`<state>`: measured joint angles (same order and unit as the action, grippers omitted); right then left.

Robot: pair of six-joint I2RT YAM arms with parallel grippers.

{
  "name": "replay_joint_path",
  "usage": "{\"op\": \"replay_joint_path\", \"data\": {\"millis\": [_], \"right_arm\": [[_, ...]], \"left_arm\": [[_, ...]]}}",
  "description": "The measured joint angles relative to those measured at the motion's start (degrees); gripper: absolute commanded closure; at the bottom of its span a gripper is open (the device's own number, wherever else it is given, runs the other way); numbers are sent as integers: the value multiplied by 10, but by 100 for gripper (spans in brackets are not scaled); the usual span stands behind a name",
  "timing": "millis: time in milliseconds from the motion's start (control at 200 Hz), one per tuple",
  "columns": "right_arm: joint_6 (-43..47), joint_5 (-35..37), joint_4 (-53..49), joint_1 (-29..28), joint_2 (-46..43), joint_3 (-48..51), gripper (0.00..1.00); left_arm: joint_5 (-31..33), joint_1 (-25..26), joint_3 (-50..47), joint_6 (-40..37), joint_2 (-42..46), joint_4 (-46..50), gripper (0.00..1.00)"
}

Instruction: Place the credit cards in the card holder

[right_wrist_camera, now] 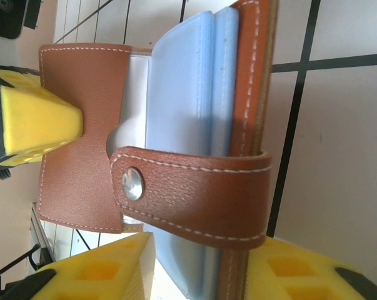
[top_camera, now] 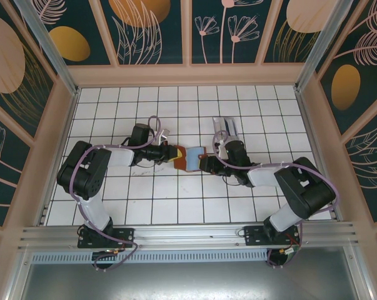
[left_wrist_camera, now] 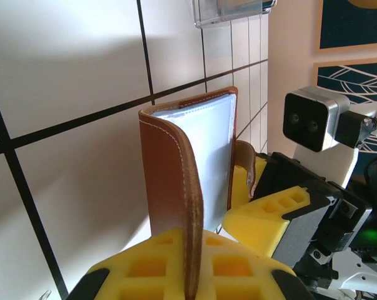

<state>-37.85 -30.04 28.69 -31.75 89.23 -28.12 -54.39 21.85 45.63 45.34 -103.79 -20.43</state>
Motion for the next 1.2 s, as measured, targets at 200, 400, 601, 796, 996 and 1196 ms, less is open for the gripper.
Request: {"op": "replay_joint_path", "data": {"millis": [200,400,601,796,996,1196], "right_arm": [[0,0,2,-5,11,-6,57],[4,4,-6,-5,-12,-6,51],[13,13,-9,1,-79,5,52],[14,14,-15,20,-73,12,65],[13,9,-14,16,-50,12,71],[12,4,-7,16,-41,12,70]], "left_arm": [[0,0,0,0,0,0,100],[14,0,0,-14,-2,22,100],[19,0,0,-20,-3,31,100],[19,0,0,-22,-5,31,100],[19,0,1,-22,-5,31,100],[19,0,1,-22,-5,31,100]]}}
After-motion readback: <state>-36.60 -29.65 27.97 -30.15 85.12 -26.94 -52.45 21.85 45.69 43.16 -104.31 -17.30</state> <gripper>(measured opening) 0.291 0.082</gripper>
